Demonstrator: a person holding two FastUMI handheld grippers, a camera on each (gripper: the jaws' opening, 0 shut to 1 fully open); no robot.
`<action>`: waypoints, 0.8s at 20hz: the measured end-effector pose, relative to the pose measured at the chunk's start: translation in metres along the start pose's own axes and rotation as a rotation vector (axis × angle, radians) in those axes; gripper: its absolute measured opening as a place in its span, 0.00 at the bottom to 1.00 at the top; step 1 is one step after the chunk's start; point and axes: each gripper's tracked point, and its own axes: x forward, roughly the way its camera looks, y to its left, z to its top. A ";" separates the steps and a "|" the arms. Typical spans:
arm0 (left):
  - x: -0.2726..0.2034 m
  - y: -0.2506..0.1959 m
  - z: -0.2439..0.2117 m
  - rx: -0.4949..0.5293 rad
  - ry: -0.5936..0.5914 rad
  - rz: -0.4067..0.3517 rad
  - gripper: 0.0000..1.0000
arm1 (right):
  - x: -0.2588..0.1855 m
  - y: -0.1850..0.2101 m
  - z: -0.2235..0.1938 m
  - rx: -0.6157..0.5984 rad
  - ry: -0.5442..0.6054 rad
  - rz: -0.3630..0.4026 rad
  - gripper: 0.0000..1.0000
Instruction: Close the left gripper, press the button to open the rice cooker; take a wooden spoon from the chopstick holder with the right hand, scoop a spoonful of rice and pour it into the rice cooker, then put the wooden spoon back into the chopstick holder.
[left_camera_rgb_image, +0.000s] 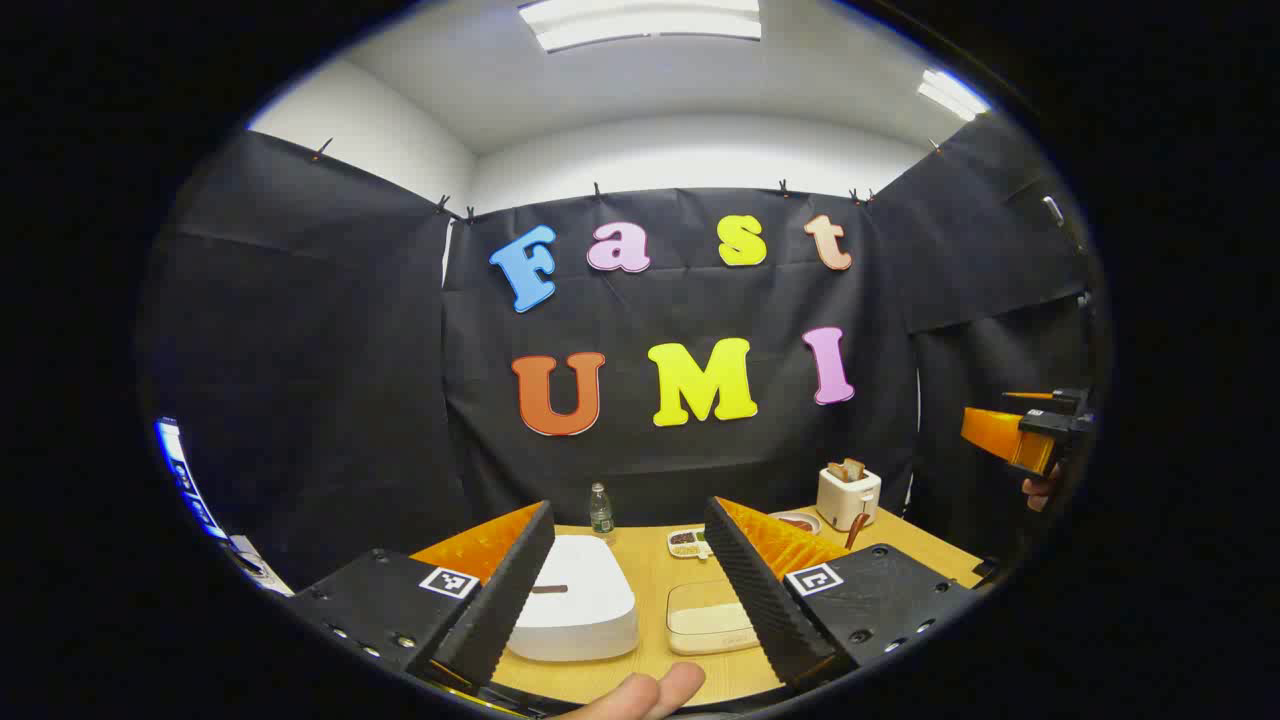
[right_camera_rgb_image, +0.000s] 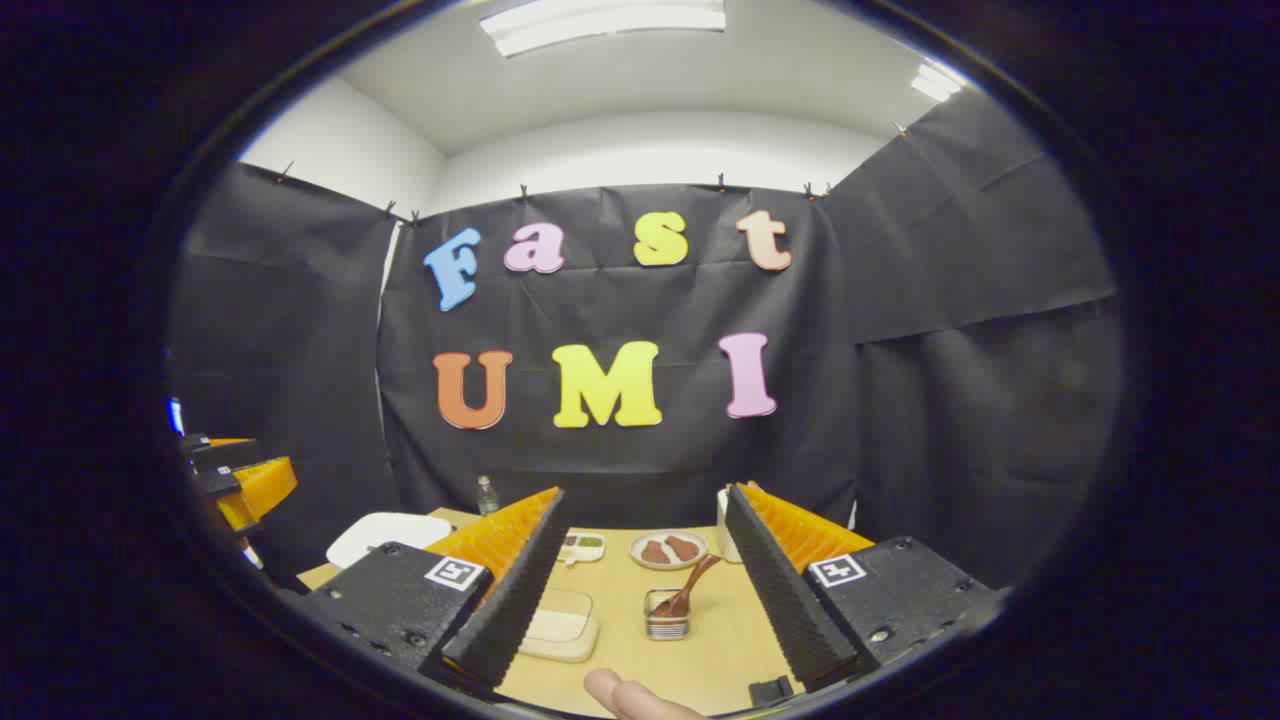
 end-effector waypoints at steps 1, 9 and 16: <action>-0.001 -0.002 -0.001 0.001 0.002 -0.007 0.96 | -0.002 0.004 -0.003 -0.001 0.009 0.003 0.99; -0.007 0.017 0.002 -0.026 -0.018 0.008 0.96 | -0.009 0.014 0.000 -0.007 0.004 0.005 1.00; -0.005 0.021 0.001 0.007 -0.062 -0.011 0.96 | -0.008 0.016 -0.008 0.017 0.025 0.034 0.99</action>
